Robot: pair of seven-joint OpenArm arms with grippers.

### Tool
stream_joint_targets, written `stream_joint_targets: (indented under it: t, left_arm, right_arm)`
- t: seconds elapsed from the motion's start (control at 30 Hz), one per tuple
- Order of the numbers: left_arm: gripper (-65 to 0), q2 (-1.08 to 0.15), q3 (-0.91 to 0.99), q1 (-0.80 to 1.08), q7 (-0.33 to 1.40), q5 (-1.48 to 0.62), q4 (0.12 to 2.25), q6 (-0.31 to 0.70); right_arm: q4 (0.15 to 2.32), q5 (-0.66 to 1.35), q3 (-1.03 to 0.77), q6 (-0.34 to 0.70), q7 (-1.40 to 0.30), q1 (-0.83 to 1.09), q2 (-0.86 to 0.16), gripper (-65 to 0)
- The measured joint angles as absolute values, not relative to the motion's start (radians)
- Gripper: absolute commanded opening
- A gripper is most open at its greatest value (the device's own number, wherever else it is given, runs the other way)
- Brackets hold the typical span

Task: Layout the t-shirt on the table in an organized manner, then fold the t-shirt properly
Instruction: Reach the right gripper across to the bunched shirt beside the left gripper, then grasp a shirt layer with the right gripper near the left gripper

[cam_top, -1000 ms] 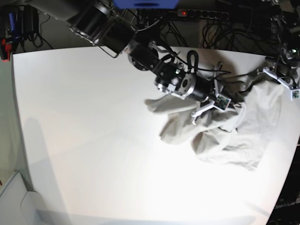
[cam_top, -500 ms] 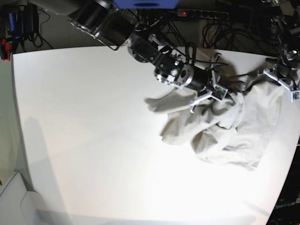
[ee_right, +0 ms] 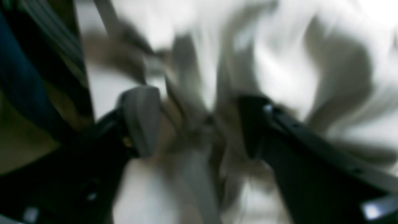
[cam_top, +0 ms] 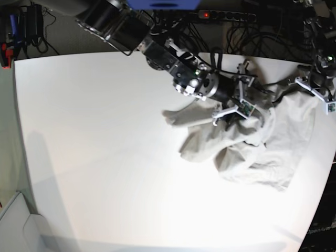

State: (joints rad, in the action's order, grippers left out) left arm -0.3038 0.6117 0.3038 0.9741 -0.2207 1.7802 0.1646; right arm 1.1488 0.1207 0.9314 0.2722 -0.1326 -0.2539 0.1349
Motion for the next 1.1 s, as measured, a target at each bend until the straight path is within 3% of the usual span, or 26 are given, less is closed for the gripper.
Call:
stream_joint_targets:
  t: [0.13, 0.33, 0.53, 0.83, 1.1]
  left_arm:
    - [-64.6, -0.305, 0.61, 0.304, 0.974, -0.22, 1.78, 0.165]
    - [-64.6, -0.307, 0.609, 0.302, 0.975, -0.221, 1.777, 0.165]
    - [-64.6, -0.308, 0.607, 0.282, 0.973, -0.221, 1.775, 0.165]
    - [-64.6, -0.307, 0.608, 0.282, 0.975, -0.22, 1.773, 0.165]
    - [-64.6, -0.299, 0.608, 0.284, 0.975, -0.22, 1.773, 0.165]
  right_arm:
    - [1.304, 0.135, 0.862, 0.27, -0.176, -0.24, 0.141, -13.7]
    - [1.468, 0.136, 0.767, 0.273, -0.224, -0.215, 0.057, -13.7]
    - [1.383, 0.137, 0.667, 0.273, -0.223, -0.241, 0.017, -13.5]
    - [1.121, 0.138, 0.659, 0.273, -0.226, -0.297, 0.017, -13.5]
    - [1.059, 0.136, 0.66, 0.273, -0.225, -0.302, 0.022, -13.5]
